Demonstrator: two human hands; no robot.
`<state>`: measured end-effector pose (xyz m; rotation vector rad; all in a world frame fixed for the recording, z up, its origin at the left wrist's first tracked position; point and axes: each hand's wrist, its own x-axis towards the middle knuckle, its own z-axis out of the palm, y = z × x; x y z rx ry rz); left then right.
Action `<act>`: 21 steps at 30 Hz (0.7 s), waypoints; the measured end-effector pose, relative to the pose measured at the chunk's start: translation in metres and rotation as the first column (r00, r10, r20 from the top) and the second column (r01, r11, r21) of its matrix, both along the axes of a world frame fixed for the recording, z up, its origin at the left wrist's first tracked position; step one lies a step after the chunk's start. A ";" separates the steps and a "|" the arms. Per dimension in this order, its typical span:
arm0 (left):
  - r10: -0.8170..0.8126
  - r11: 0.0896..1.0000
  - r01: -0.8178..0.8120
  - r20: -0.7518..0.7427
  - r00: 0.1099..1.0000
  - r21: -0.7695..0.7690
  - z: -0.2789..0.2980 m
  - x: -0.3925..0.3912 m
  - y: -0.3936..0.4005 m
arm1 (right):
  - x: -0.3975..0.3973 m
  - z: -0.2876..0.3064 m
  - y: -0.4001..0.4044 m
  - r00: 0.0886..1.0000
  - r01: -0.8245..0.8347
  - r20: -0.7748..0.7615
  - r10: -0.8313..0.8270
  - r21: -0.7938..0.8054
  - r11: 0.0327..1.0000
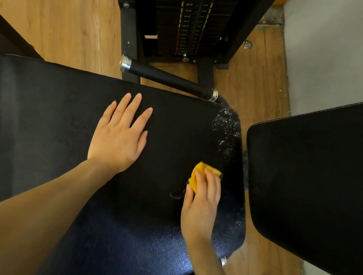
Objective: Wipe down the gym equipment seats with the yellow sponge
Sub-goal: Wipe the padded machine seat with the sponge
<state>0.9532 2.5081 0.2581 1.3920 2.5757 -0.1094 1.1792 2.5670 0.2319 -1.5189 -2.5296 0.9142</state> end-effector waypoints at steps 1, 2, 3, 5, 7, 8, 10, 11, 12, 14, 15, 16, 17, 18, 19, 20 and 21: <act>0.000 1.000 0.000 0.002 1.000 0.000 0.000 0.000 0.000 | 0.004 -0.001 -0.006 1.000 0.001 -0.005 -0.001 -0.002 1.000; 0.001 1.000 -0.001 0.000 1.000 -0.002 0.000 0.000 0.000 | 0.005 -0.003 -0.009 1.000 0.006 -0.012 -0.006 -0.006 1.000; 0.003 1.000 -0.003 -0.002 1.000 -0.005 0.000 0.000 0.000 | 0.003 -0.005 -0.008 1.000 0.016 -0.022 -0.016 -0.006 1.000; 0.007 1.000 -0.007 -0.003 1.000 -0.005 -0.001 0.000 0.000 | -0.008 -0.008 0.001 0.999 0.024 -0.041 -0.023 0.023 0.999; 0.010 1.000 -0.010 -0.002 1.000 -0.001 -0.001 0.001 0.000 | -0.025 -0.012 0.020 0.998 0.026 -0.050 -0.024 0.049 0.998; 0.010 1.000 -0.010 0.000 1.000 0.004 -0.001 0.001 0.000 | -0.036 -0.014 0.033 0.998 0.030 -0.052 -0.027 0.062 0.998; 0.006 1.000 -0.006 -0.002 1.000 0.011 -0.001 0.001 0.000 | -0.058 -0.015 0.059 0.998 0.041 -0.048 -0.038 0.074 0.996; 0.002 1.000 -0.001 -0.006 1.000 0.012 -0.001 0.001 -0.001 | -0.067 -0.016 0.069 0.998 0.049 -0.043 -0.046 0.071 0.996; -0.001 1.000 0.001 -0.009 1.000 0.014 -0.002 0.001 -0.001 | -0.074 -0.016 0.077 0.998 0.053 -0.039 -0.050 0.073 0.996; -0.001 1.000 0.001 -0.009 1.000 0.016 -0.002 0.001 -0.001 | -0.078 -0.015 0.081 0.998 0.051 -0.027 -0.049 0.081 0.995; 0.000 1.000 0.000 -0.009 1.000 0.014 -0.002 0.001 -0.001 | -0.076 -0.013 0.079 0.999 0.042 -0.019 -0.041 0.080 0.996; 0.001 1.000 -0.001 -0.011 1.000 0.014 -0.002 0.001 -0.001 | -0.072 -0.011 0.075 1.000 0.018 -0.016 -0.017 0.075 0.997; 0.002 1.000 -0.002 -0.012 1.000 0.014 -0.002 0.001 -0.001 | -0.068 -0.009 0.069 0.999 -0.028 -0.014 0.029 0.068 0.997; 0.003 1.000 -0.003 -0.011 1.000 0.014 -0.001 0.001 -0.001 | -0.063 -0.007 0.062 0.995 -0.095 -0.011 0.096 0.063 0.993; 0.003 1.000 -0.003 -0.010 1.000 0.011 -0.001 0.001 0.000 | -0.057 -0.006 0.054 0.985 -0.171 -0.006 0.172 0.060 0.983; 0.004 1.000 -0.004 -0.009 1.000 0.007 -0.001 0.001 0.000 | -0.053 -0.006 0.049 0.970 -0.241 -0.002 0.242 0.060 0.969; 0.004 1.000 -0.004 -0.009 1.000 0.004 -0.001 0.001 0.000 | -0.050 -0.006 0.049 0.955 -0.296 0.000 0.296 0.065 0.953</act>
